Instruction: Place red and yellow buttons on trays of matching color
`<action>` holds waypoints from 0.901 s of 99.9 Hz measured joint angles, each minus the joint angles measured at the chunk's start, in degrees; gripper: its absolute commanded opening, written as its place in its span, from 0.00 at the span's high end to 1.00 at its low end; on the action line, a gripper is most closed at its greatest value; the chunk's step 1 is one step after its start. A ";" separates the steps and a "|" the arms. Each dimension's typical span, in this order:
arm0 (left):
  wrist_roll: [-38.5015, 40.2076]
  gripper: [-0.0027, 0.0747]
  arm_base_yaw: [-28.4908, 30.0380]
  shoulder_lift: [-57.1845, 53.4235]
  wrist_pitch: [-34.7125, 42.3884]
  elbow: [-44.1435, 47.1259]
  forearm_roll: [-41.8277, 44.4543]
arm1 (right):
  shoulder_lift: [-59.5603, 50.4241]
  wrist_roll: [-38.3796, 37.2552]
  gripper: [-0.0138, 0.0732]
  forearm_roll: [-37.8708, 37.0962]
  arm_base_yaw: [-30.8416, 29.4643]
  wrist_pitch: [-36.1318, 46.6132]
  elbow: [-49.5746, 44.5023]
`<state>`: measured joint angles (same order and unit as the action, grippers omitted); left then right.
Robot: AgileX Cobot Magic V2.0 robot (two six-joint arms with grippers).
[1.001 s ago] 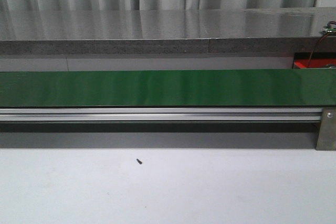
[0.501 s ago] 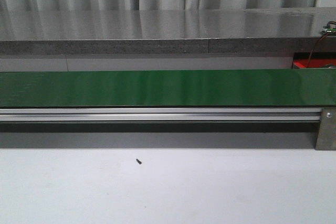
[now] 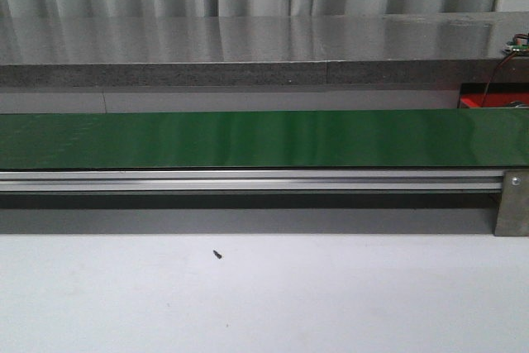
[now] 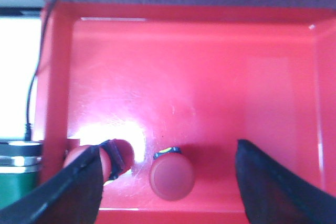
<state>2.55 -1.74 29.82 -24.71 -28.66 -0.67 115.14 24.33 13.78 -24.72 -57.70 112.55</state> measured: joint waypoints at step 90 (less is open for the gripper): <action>0.00 0.99 0.00 0.00 0.00 0.00 0.00 | -54.52 2.10 0.35 4.00 14.21 14.22 -53.63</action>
<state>2.55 -1.74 29.82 -24.71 -28.66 -0.67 60.61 26.43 17.79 -10.51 -43.48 58.92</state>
